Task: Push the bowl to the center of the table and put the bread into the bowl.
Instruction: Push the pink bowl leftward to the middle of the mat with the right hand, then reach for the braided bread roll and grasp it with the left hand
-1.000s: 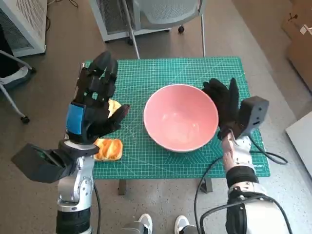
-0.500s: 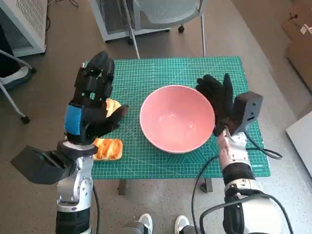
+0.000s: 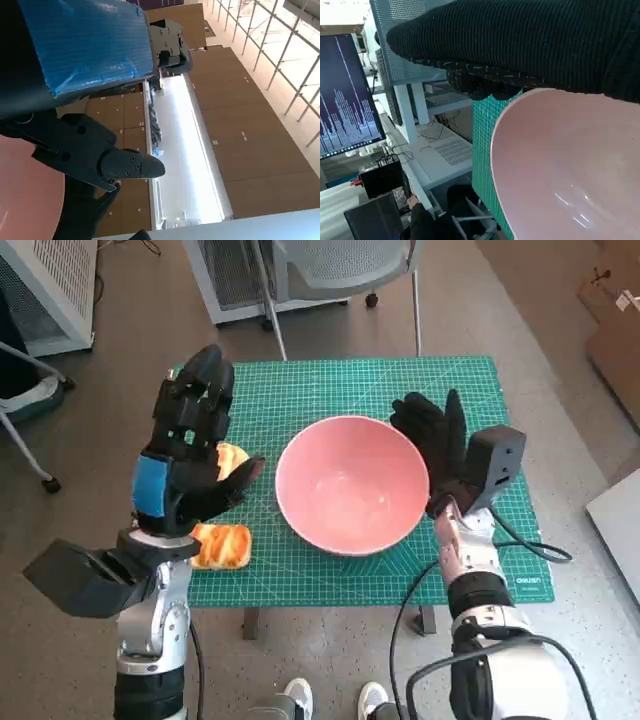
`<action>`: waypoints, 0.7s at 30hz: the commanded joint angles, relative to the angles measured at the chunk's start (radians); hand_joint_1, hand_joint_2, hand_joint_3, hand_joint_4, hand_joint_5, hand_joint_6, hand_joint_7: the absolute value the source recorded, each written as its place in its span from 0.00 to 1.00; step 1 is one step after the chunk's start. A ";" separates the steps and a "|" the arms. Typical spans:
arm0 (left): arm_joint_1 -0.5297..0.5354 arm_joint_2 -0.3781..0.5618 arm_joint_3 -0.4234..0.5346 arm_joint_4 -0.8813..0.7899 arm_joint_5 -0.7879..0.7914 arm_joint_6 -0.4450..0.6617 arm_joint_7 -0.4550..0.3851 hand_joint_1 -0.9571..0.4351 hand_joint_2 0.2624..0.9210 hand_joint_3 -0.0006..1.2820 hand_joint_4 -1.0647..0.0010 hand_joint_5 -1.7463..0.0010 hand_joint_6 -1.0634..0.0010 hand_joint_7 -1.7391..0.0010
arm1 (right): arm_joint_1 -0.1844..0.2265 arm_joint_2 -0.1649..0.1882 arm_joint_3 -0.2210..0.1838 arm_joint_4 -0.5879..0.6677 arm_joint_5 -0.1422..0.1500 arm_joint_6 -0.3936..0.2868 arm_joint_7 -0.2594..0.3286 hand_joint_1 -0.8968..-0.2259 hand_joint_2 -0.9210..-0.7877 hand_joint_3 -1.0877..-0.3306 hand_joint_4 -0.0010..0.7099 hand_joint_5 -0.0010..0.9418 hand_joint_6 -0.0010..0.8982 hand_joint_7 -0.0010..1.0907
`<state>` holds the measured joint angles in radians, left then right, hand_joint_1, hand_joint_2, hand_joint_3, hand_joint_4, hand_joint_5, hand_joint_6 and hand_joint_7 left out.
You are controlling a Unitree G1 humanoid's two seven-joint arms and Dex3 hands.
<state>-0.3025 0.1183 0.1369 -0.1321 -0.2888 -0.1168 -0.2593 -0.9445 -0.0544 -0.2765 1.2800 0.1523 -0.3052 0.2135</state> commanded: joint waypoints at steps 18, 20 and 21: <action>-0.010 0.026 0.023 0.007 -0.007 0.005 -0.010 0.40 0.87 0.19 0.91 0.99 1.00 0.70 | -0.005 -0.059 -0.026 -0.166 0.042 -0.204 0.121 0.52 0.00 0.41 0.31 0.00 0.31 0.00; -0.016 0.028 0.023 0.009 -0.008 0.007 -0.010 0.40 0.87 0.19 0.91 1.00 1.00 0.70 | 0.005 -0.065 -0.033 -0.209 0.069 -0.261 0.176 0.51 0.00 0.42 0.30 0.00 0.30 0.00; -0.018 0.028 0.024 0.011 -0.008 0.007 -0.010 0.40 0.87 0.19 0.91 1.00 1.00 0.70 | 0.009 -0.068 -0.035 -0.226 0.080 -0.283 0.198 0.51 0.00 0.42 0.30 0.00 0.30 0.00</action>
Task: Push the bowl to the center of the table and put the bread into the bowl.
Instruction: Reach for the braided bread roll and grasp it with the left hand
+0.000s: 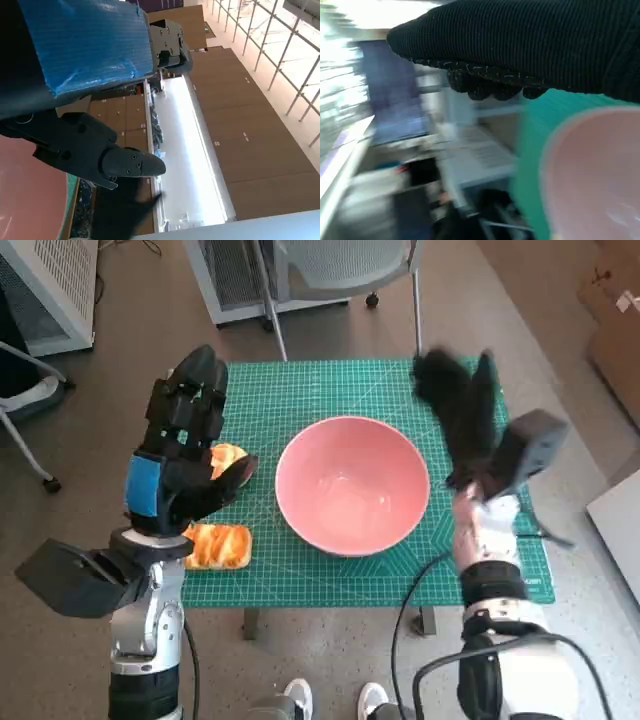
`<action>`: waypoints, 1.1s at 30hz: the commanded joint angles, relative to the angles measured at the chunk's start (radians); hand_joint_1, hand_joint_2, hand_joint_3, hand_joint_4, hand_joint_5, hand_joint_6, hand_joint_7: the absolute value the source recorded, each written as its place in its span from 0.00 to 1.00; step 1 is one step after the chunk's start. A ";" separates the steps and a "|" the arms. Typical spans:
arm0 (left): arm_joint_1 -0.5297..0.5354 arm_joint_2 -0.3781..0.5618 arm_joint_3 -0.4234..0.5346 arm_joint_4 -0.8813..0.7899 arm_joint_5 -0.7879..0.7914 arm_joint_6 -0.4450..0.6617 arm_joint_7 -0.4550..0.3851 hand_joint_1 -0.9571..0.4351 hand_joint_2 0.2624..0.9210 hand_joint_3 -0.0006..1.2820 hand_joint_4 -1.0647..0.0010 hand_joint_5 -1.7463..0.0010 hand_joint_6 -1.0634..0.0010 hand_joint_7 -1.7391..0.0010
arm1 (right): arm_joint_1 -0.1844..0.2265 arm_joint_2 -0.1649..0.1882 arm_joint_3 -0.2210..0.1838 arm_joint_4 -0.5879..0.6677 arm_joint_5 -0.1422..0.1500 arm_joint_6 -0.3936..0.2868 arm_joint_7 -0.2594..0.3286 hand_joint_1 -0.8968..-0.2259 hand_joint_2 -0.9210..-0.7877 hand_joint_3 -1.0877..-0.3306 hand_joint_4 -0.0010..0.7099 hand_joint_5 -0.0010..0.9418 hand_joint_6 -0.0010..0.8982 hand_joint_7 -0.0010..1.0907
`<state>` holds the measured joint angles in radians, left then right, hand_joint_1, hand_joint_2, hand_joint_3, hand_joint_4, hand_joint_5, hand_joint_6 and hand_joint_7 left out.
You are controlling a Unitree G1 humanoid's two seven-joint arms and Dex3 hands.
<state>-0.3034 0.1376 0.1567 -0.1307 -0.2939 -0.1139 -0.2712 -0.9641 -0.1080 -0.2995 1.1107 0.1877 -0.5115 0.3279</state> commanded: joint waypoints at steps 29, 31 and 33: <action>0.065 0.449 0.041 -0.214 0.231 0.169 -0.177 0.44 0.79 0.12 0.97 1.00 1.00 0.77 | 0.221 -0.004 0.053 -0.575 0.213 -0.047 0.230 0.47 0.00 0.61 0.44 0.02 0.41 0.04; 0.080 0.501 0.037 -0.261 0.278 0.231 -0.192 0.48 0.74 0.11 0.98 1.00 1.00 0.77 | 0.221 -0.003 0.053 -0.577 0.215 -0.045 0.231 0.47 0.00 0.61 0.44 0.02 0.42 0.03; 0.090 0.545 0.027 -0.303 0.327 0.290 -0.202 0.51 0.72 0.09 0.97 1.00 0.98 0.78 | 0.218 -0.002 0.053 -0.576 0.218 -0.044 0.234 0.46 0.00 0.61 0.45 0.02 0.42 0.03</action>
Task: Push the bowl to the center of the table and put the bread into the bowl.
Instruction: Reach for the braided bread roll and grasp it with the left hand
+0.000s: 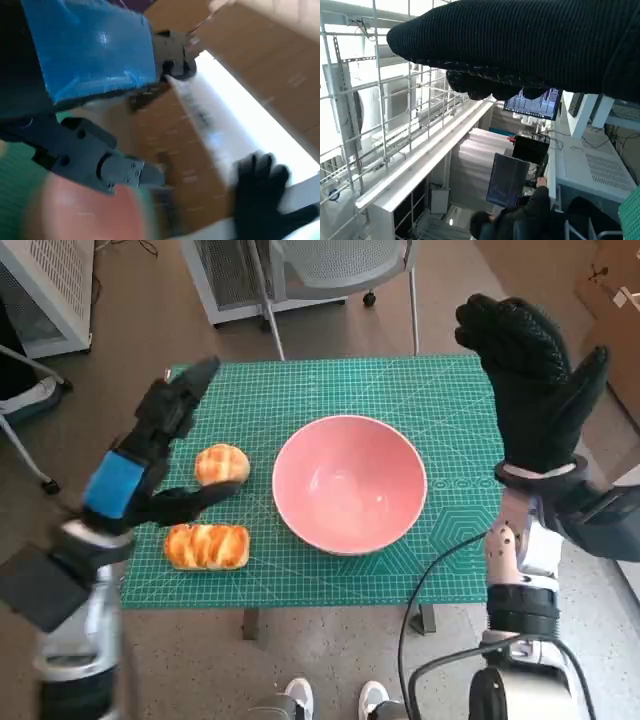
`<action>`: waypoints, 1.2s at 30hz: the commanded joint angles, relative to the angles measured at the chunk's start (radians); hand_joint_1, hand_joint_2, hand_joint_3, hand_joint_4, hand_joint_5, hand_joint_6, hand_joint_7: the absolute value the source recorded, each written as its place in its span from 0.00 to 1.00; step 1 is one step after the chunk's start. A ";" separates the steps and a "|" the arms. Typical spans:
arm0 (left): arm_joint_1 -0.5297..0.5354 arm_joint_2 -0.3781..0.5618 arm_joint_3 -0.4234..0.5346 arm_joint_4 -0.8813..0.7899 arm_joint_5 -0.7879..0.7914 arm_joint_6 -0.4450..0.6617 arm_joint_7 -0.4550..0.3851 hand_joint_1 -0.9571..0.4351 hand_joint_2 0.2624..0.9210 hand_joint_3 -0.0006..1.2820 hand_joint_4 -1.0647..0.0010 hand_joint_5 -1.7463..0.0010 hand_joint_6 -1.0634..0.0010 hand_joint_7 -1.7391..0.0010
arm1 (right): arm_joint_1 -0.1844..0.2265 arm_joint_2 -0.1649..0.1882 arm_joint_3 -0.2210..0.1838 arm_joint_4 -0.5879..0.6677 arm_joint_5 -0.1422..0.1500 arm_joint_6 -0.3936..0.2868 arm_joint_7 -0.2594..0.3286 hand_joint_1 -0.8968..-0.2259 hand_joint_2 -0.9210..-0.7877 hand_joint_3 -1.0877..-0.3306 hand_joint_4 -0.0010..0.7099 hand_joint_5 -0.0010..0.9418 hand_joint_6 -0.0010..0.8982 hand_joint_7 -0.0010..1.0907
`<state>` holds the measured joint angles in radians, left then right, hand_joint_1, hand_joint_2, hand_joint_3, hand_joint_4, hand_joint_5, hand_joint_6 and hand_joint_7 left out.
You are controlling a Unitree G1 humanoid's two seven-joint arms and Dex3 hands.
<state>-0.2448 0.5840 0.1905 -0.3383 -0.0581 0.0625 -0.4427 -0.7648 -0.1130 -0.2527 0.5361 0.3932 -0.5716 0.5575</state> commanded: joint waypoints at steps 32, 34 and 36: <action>0.043 0.176 -0.242 -0.088 0.357 0.416 -0.085 0.62 0.74 0.00 0.94 1.00 0.73 0.98 | 0.017 0.009 0.011 -0.001 0.088 0.021 0.087 0.47 0.00 0.64 0.47 0.01 0.45 0.03; 0.036 0.175 -0.257 -0.075 0.372 0.418 -0.086 0.62 0.74 0.00 0.93 1.00 0.72 0.98 | 0.016 0.007 0.009 0.001 0.094 0.023 0.092 0.47 0.00 0.64 0.47 0.01 0.46 0.03; 0.029 0.173 -0.272 -0.064 0.387 0.421 -0.089 0.62 0.74 0.00 0.93 1.00 0.72 0.98 | 0.016 0.005 0.007 0.002 0.097 0.025 0.096 0.46 0.00 0.64 0.47 0.01 0.46 0.03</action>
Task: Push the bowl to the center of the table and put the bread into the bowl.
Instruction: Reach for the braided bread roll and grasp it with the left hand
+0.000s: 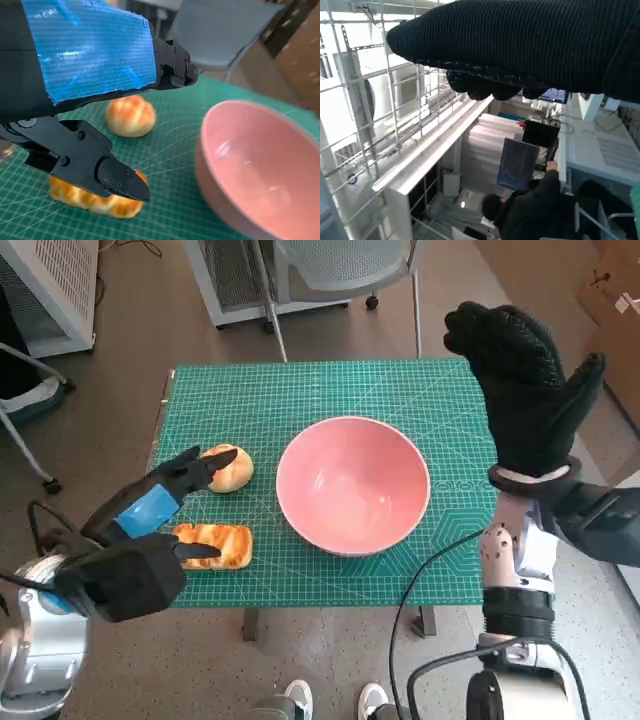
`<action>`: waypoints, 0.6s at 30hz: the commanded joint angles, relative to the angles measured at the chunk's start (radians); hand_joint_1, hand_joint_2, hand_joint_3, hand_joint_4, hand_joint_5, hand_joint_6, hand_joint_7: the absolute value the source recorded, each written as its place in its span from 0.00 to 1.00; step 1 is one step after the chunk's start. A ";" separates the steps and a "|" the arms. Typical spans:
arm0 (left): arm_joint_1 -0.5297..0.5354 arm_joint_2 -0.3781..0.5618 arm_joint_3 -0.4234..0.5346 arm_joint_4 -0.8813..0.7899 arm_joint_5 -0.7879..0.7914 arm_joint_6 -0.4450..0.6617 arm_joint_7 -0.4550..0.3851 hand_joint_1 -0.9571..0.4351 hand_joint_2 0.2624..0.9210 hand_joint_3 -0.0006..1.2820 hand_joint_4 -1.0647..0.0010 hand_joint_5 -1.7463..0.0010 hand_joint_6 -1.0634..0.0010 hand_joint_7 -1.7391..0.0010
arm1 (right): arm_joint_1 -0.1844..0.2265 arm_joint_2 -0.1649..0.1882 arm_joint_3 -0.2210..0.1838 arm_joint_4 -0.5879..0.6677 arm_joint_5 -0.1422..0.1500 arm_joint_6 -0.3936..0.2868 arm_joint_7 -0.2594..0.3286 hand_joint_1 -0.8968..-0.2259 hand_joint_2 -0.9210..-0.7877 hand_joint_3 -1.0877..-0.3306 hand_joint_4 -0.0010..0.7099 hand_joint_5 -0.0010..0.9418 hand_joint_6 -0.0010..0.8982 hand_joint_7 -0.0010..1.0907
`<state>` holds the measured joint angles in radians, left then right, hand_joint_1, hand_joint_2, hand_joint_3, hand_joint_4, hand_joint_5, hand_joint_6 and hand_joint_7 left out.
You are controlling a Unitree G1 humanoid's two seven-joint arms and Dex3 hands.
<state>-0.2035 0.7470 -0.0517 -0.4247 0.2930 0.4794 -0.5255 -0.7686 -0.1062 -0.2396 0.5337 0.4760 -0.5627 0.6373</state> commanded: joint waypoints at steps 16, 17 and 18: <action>-0.094 0.001 -0.197 0.127 0.193 0.119 -0.074 0.63 0.76 0.01 0.90 1.00 0.70 0.99 | 0.028 -0.002 -0.018 0.000 0.015 0.022 0.009 0.45 0.00 0.64 0.47 0.00 0.46 0.02; -0.106 0.001 -0.219 0.140 0.211 0.144 -0.088 0.63 0.76 0.01 0.90 1.00 0.70 0.99 | 0.030 -0.003 -0.019 -0.002 0.014 0.023 0.006 0.45 0.00 0.64 0.47 0.00 0.46 0.02; -0.115 0.001 -0.233 0.148 0.224 0.161 -0.098 0.63 0.76 0.01 0.90 1.00 0.70 0.99 | 0.031 -0.003 -0.020 -0.004 0.014 0.024 0.003 0.45 0.00 0.64 0.47 0.00 0.46 0.02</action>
<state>-0.2854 0.7461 -0.2419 -0.3025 0.4747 0.5915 -0.5903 -0.7638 -0.1099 -0.2559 0.5308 0.4888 -0.5534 0.6492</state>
